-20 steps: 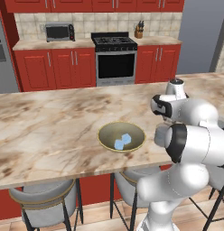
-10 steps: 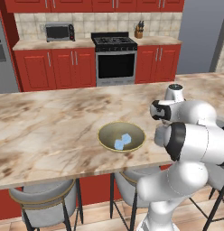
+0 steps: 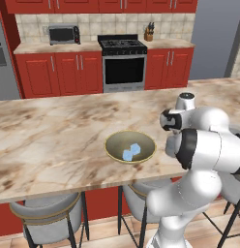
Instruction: There are four ice cubes in the ice bowl. Place two ice cubes in each glass of water.
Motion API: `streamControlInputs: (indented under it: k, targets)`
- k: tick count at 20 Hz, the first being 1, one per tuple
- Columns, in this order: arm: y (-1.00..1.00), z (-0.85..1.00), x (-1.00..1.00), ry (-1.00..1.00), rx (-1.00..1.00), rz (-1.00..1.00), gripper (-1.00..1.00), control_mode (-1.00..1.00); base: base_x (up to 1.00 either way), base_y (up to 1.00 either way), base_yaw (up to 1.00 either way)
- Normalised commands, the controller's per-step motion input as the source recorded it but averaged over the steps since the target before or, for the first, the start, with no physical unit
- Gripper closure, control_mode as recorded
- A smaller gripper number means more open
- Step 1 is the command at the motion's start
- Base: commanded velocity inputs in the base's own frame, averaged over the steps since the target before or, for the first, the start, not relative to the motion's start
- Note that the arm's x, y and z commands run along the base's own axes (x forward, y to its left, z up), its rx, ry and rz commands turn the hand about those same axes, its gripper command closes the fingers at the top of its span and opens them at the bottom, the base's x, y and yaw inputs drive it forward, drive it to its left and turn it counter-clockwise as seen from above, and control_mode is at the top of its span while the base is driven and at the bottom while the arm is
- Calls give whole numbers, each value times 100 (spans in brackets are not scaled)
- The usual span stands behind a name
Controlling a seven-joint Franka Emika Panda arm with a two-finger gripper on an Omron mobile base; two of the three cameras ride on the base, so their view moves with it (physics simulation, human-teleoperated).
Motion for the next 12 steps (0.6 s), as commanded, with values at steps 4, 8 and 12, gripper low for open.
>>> streamControlInputs:
  k: [4, 8, 12]
  targets:
    - [0, -10, 10, 0, 0, 0, 100, -100, 0, 0, 0]
    - [0, -9, 16, 0, 0, 0, 100, -100, 0, 0, 0]
    - [0, -10, 18, 0, 0, 0, 100, -100, 0, 0, 0]
